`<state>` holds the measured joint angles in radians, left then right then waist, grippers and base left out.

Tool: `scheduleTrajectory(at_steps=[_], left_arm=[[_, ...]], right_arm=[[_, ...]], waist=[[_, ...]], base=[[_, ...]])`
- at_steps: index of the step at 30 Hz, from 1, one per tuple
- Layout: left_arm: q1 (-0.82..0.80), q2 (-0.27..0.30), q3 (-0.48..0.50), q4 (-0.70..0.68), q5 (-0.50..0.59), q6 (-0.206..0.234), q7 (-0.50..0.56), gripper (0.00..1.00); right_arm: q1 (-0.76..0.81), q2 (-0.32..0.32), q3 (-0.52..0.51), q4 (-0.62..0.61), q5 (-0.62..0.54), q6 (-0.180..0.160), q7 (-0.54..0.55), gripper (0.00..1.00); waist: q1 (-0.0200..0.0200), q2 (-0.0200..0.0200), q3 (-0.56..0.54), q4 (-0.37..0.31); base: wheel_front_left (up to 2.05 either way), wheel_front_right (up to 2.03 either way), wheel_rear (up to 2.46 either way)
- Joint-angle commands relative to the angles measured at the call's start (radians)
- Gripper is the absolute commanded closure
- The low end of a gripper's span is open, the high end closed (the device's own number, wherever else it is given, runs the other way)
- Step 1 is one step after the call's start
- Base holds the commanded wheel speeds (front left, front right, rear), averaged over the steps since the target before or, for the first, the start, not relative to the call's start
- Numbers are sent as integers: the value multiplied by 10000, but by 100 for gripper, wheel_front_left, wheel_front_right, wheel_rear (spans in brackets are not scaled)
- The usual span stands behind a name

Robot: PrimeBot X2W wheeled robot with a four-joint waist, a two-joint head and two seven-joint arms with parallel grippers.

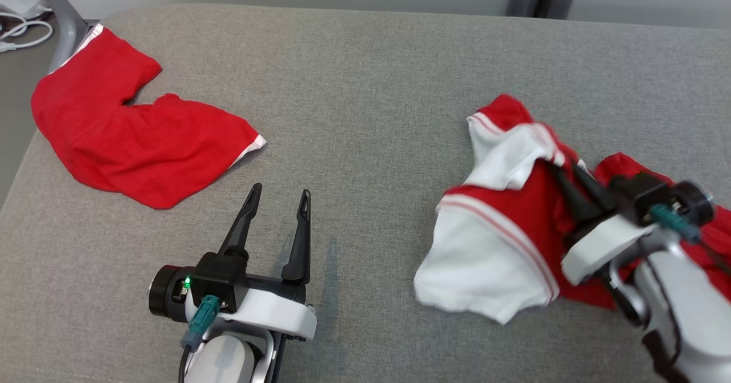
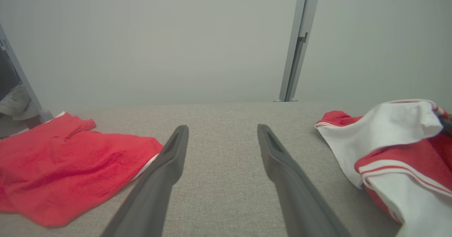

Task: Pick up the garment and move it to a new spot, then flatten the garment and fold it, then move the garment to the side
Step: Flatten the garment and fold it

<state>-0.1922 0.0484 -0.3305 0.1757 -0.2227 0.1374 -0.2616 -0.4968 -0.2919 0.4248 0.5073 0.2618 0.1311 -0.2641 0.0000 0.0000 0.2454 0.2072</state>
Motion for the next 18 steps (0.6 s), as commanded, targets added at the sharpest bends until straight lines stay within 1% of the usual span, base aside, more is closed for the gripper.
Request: scheduleTrajectory(at_steps=[1,2,3,4,5,6,12,18], left_arm=[[-174,37,-7,-6,-74,37,-42,0],[-209,37,-31,-2,-82,32,-42,0],[-209,37,-31,-2,-82,32,-42,0],[-266,36,-90,4,-94,20,-42,0],[-271,37,-118,2,-115,20,-42,0],[-271,37,-118,2,-115,20,-42,0],[-392,36,-335,6,-268,82,-42,0],[-439,37,-429,92,-351,134,-42,0]], right_arm=[[-381,-243,-86,-77,316,-7,109,100],[-589,-435,-80,-115,497,-7,223,100],[-589,-435,-80,-115,497,-7,223,100],[-1019,-825,31,-208,909,-7,545,100],[-1215,-960,123,-272,1128,-7,693,100],[-1215,-960,123,-272,1128,-7,693,100],[-2042,-1664,1238,-749,2550,-5,1441,100],[-2319,-1731,2080,-542,3591,-5,1783,100]], waist=[[0,0,44,43],[0,0,78,77],[0,0,78,77],[0,0,133,154],[0,0,157,194],[0,0,157,194],[0,0,290,472],[0,0,326,716]], base=[[0,0,0],[0,0,0],[0,0,0],[0,0,0],[0,0,0],[0,0,0],[0,0,0],[0,0,0]])
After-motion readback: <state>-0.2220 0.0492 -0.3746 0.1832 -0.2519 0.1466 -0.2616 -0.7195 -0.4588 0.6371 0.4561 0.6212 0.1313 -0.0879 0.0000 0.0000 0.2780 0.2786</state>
